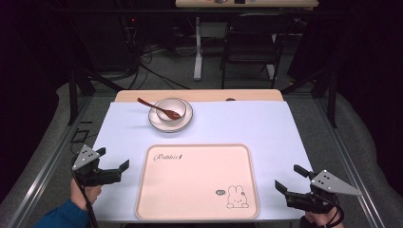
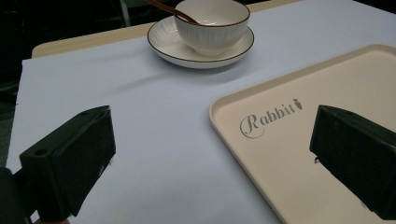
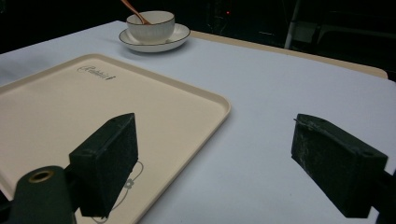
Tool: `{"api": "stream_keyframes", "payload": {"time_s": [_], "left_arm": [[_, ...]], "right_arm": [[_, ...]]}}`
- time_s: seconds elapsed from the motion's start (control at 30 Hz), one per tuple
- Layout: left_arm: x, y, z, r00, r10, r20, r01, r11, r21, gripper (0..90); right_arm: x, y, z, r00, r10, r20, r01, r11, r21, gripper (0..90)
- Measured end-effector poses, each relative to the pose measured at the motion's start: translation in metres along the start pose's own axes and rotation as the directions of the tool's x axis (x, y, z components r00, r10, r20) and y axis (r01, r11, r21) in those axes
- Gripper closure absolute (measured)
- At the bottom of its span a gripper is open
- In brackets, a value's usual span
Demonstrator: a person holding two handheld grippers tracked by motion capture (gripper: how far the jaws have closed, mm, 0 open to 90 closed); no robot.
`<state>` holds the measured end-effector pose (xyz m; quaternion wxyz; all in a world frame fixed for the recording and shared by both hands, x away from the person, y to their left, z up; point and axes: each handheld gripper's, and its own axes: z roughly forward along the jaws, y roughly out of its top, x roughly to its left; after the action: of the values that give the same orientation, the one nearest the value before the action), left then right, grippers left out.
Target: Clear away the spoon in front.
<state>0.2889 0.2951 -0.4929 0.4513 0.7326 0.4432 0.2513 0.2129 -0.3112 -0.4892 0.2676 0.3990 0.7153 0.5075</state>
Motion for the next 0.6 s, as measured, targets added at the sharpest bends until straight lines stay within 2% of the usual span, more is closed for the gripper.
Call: {"api": "stream_keyframes", "payload": {"time_s": [0.1,0.27,0.6], "left_arm": [[-0.002,0.002,0.001,0.9996,-0.018,0.021,0.018,0.9998,0.003,0.2],[-0.003,0.005,0.003,0.9993,-0.018,0.032,0.018,0.9998,0.005,0.3],[-0.002,0.012,0.007,0.9992,-0.034,0.020,0.034,0.9993,0.017,0.3]], "right_arm": [[0.001,0.000,0.000,1.0000,-0.003,0.000,0.003,1.000,0.001,13.7],[0.001,0.000,0.000,1.0000,-0.005,0.000,0.005,1.000,0.002,13.7],[0.002,0.001,0.002,0.9999,-0.009,-0.010,0.009,1.000,0.007,13.7]]}}
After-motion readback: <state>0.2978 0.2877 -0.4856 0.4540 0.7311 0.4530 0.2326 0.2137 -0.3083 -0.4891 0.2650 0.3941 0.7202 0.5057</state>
